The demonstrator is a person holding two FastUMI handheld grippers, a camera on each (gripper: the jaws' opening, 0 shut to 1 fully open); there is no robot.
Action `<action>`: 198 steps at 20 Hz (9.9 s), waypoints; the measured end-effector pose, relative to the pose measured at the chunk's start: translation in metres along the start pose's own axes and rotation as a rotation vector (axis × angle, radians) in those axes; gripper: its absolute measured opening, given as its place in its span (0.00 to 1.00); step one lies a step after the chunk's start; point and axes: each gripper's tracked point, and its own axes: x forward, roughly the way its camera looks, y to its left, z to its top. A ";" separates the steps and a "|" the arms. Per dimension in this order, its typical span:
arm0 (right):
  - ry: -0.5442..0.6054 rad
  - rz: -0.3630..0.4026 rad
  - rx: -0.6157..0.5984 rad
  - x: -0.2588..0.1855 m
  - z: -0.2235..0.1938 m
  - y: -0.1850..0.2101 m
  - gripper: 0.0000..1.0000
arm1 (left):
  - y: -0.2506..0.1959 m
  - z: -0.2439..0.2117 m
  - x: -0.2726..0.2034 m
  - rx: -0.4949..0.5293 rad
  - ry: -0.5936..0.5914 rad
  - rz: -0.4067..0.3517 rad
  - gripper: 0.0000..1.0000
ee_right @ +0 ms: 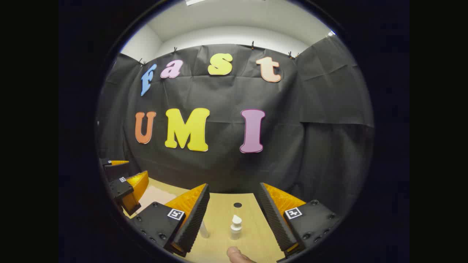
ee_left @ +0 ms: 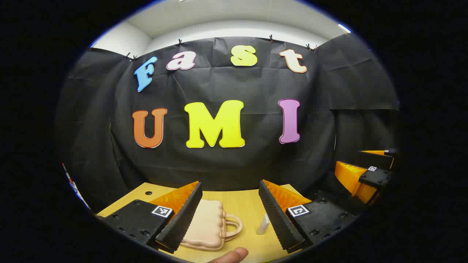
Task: First open the suitcase, pack the skin care products into it, and then close the suitcase.
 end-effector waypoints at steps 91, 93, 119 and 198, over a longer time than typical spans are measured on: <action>0.114 -0.224 -0.038 0.028 -0.070 -0.056 0.81 | 0.083 -0.130 0.089 0.757 0.314 -0.076 0.03; 0.110 -0.218 -0.043 0.029 -0.065 -0.029 0.81 | 0.113 -0.106 0.079 0.688 0.280 -0.060 0.03; 0.252 -0.213 -0.063 0.024 -0.087 0.115 0.81 | 0.500 -0.266 0.080 0.121 0.490 0.164 0.03; 0.600 0.187 0.004 0.147 -0.299 -0.023 0.81 | -0.112 -0.242 0.047 -0.052 0.622 -0.467 0.39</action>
